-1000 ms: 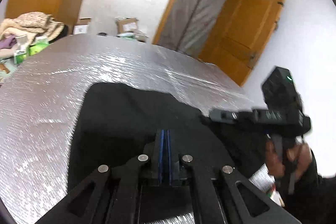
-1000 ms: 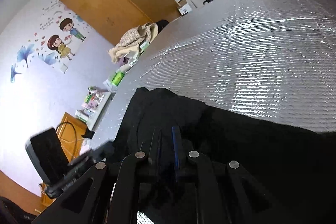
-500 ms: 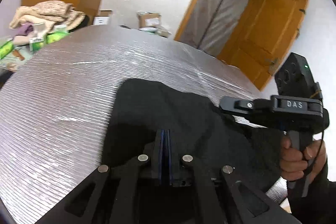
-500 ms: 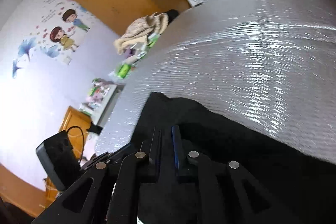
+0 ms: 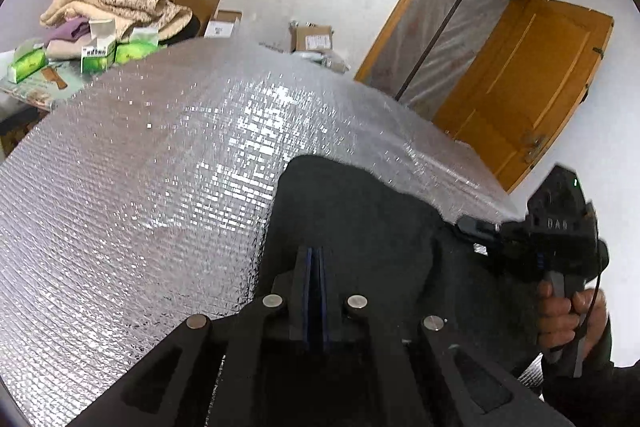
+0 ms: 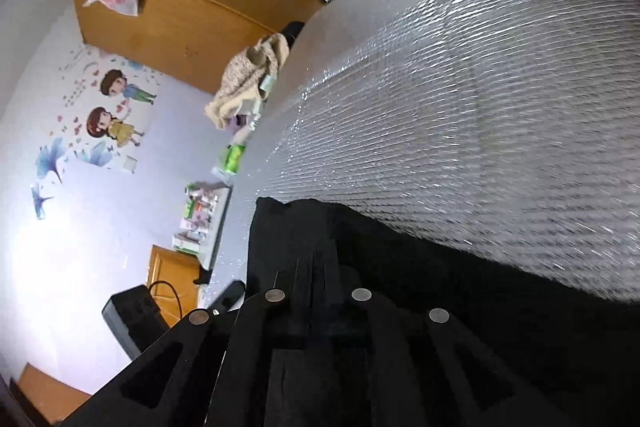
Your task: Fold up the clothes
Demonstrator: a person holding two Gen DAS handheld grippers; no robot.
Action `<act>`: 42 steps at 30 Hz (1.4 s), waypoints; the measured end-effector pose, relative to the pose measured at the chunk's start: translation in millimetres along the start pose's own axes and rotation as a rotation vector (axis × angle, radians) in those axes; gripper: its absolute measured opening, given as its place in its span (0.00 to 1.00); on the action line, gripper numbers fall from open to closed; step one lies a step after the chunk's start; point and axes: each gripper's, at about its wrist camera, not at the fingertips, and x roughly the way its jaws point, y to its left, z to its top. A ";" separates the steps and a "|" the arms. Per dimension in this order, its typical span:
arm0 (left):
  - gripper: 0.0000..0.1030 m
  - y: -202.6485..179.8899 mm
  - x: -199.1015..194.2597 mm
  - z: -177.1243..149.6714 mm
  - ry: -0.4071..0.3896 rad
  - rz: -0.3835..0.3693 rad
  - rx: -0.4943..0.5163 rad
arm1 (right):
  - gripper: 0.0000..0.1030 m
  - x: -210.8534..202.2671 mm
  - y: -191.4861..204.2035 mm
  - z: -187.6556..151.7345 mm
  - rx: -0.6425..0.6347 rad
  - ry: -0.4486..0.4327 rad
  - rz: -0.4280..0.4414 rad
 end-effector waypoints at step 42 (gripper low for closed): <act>0.08 -208.4 36.4 -79.9 0.214 -0.359 0.426 | 0.38 -262.3 -111.0 -93.3 0.026 -0.496 -0.243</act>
